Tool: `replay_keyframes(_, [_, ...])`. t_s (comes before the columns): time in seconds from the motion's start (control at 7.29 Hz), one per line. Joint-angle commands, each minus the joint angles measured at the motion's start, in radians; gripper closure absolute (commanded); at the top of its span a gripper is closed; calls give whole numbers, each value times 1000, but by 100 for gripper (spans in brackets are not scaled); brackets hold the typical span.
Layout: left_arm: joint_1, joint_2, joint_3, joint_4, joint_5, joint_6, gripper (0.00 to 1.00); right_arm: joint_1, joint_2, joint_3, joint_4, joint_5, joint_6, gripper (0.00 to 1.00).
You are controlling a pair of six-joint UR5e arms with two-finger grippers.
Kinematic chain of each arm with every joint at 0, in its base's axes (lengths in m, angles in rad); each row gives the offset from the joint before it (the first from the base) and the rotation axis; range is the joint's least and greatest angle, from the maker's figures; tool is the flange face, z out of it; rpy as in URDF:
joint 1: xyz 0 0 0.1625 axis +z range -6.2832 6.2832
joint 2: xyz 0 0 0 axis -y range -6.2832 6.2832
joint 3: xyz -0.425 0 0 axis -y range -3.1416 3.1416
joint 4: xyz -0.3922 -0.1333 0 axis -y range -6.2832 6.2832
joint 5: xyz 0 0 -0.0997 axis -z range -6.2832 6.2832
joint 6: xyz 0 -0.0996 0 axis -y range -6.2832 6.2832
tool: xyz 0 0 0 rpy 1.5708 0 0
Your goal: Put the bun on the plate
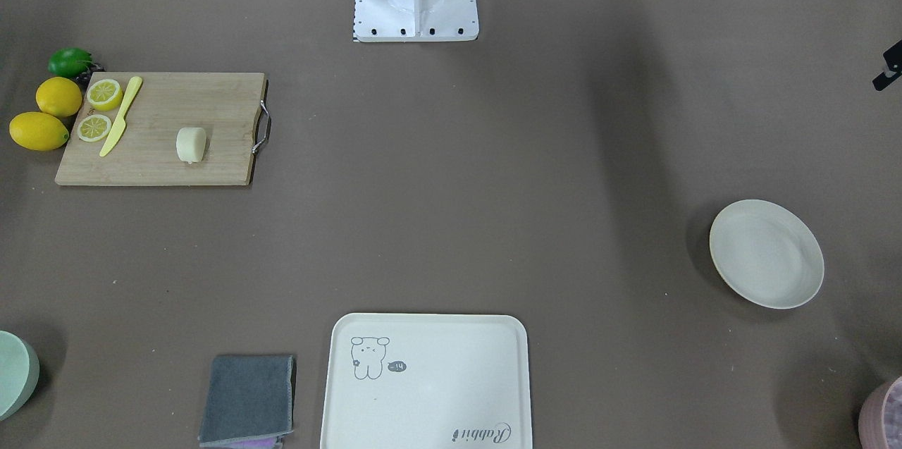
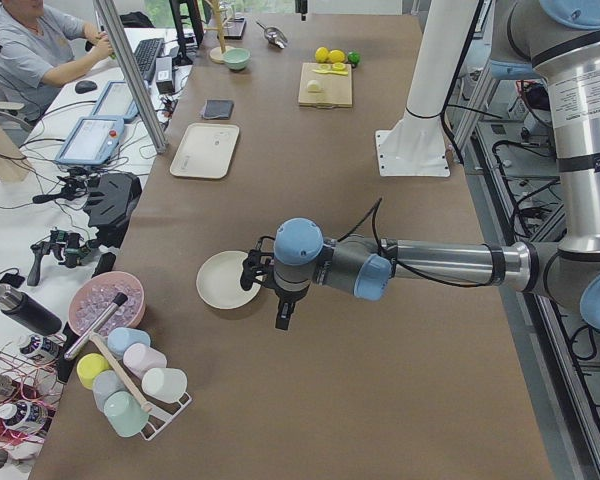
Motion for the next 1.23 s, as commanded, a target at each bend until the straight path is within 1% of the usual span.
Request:
replay_keyframes(0.0, [1,-23,2,-2,-11,2,3,0,-14,0,12,0,0,0])
replay_keyframes(0.27, [7,-19,3,-4,-8,0,3,0,-18,3,24,2,0,0])
replay_keyframes(0.82, [22,-48,52,-5,0,8,2,-5,-22,23,26,6,-3,0])
replay_keyframes(0.96, [45,-48,66,-39,26,3,2,-29,-18,26,26,8,-3,0])
replay_keyframes(1.1, [94,-90,110,-42,60,0,2,-43,-18,29,40,11,-1,0])
